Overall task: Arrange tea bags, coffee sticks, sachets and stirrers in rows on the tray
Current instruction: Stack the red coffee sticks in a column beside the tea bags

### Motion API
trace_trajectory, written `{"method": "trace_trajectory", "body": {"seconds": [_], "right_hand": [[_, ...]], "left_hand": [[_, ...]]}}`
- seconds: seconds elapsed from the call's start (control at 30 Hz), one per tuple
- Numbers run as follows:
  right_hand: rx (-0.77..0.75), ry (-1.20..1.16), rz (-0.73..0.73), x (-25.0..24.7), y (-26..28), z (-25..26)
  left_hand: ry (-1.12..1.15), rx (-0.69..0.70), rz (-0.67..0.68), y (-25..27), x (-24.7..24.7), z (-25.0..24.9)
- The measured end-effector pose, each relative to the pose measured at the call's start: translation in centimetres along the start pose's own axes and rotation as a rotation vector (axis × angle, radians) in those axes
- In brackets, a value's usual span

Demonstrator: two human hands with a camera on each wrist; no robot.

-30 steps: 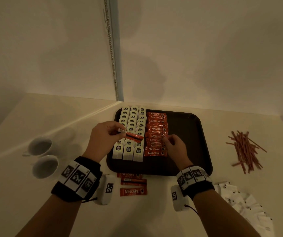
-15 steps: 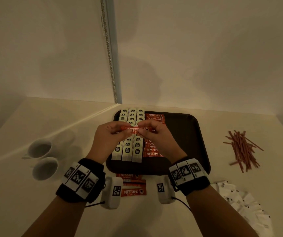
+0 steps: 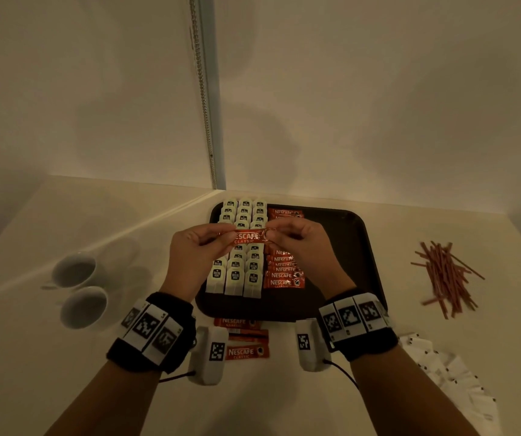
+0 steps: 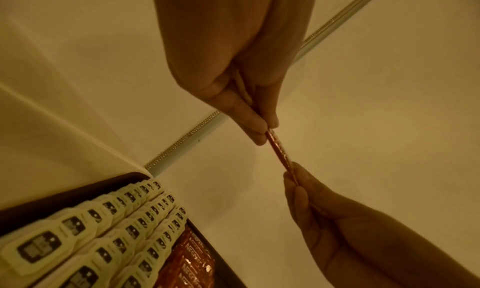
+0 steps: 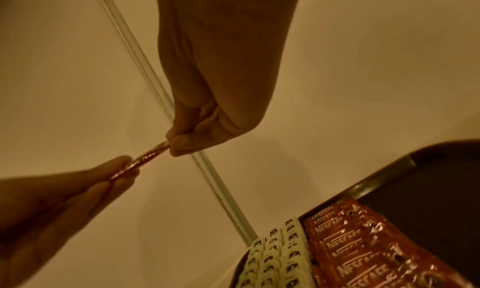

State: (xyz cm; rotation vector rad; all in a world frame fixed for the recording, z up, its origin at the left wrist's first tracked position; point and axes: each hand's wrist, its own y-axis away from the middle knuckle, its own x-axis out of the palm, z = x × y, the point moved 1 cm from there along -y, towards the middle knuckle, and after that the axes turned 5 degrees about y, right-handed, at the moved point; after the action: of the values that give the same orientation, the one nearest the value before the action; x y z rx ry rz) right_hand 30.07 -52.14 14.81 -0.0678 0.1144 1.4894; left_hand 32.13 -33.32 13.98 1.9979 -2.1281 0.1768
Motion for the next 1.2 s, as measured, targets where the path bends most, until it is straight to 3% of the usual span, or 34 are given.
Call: {"method": "trace_trajectory", "body": {"seconds": [0.1, 0.3, 0.43, 0.6, 0.77, 1.0, 1.2], "right_hand": [[-0.003, -0.001, -0.022, -0.1, -0.1, 0.1], [-0.043, 0.33, 0.128, -1.4, -0.8, 0.0], [0.013, 0.53, 0.121, -4.0, -1.1, -2.2], [0.19, 0.699, 0.111, -6.6, 0.6, -7.7], [0.337, 0.697, 0.128, -6.2, 2.1, -12.5], [0.356, 0.686, -0.028, -4.9, 1.8, -14.2], [0.377, 0.724, -0.096, -4.5, 1.4, -14.3]], "left_hand": [[0.018, 0.02, -0.019, -0.2, 0.1, -0.1], [-0.095, 0.025, 0.032, 0.0, 0.0, -0.1], [-0.253, -0.007, 0.06, 0.7, -1.6, -0.1], [-0.464, -0.151, 0.141, 3.7, -6.7, 1.1], [-0.561, -0.339, 0.071, 7.8, -12.4, 4.1], [-0.504, -0.531, -0.055, 12.8, -16.7, 6.4], [-0.496, -0.59, -0.099, 14.7, -18.2, 7.4]]}}
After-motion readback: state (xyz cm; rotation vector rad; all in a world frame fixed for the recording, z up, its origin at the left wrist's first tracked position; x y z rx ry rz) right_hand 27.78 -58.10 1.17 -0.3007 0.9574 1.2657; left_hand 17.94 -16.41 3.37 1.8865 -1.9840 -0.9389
